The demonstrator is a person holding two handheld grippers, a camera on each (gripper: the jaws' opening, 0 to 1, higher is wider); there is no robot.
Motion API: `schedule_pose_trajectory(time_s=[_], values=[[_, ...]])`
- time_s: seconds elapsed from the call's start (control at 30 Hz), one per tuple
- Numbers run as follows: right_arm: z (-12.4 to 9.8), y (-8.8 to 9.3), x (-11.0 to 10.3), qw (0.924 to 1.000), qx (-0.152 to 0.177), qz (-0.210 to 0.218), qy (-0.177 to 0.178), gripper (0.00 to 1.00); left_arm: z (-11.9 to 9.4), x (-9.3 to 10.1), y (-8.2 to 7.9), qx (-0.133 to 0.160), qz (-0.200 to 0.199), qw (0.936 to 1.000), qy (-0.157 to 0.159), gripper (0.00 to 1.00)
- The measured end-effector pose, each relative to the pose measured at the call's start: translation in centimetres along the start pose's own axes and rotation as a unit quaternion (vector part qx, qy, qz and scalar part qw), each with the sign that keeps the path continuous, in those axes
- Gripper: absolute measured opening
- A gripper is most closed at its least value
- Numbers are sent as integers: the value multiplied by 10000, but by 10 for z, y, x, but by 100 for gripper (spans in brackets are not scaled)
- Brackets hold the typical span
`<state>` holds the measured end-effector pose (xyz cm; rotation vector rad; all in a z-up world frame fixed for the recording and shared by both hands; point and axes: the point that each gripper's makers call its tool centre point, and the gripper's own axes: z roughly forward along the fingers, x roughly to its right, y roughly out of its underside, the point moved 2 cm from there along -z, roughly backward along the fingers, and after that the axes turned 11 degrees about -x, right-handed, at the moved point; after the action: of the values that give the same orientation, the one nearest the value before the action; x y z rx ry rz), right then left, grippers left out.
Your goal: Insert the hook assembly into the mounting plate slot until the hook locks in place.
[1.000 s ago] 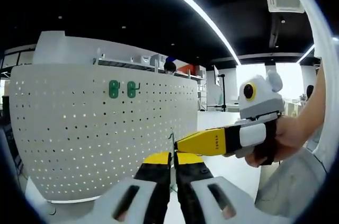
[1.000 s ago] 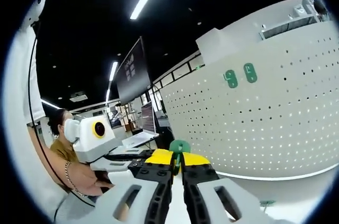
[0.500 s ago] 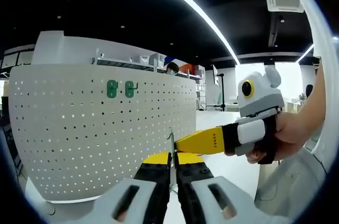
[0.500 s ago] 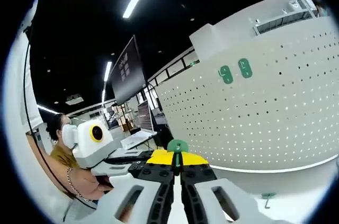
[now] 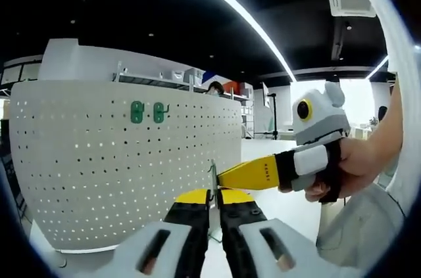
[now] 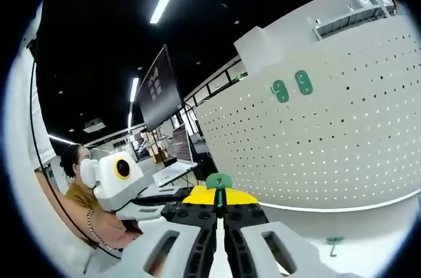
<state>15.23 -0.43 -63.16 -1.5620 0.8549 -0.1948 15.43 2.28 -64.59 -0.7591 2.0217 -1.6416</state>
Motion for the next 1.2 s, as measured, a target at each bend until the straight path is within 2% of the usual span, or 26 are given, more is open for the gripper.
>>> schedule_pose_trajectory(time_s=[0.1,0.23,0.37,0.57,0.7,0.97,1.2], values=[[1,0,-2,10000,-2,-12,-40,0,3,3,5,-142,54,9999,58,22],[2,1,-4,10000,-6,19,-89,0,4,6,6,-141,-14,9998,129,36],[2,2,-5,9999,-9,11,-126,0,8,7,15,-368,-78,9991,174,52],[3,3,-6,9999,-12,58,-152,0,10,3,20,-427,-251,9987,93,80],[4,4,-7,9997,-10,145,-195,0,11,2,20,-464,-341,9983,83,92],[4,3,-7,9998,-23,127,-182,0,13,1,24,-571,-203,9982,32,89],[-4,-8,5,10000,27,-59,11,0,11,1,33,-729,-211,9971,22,88]])
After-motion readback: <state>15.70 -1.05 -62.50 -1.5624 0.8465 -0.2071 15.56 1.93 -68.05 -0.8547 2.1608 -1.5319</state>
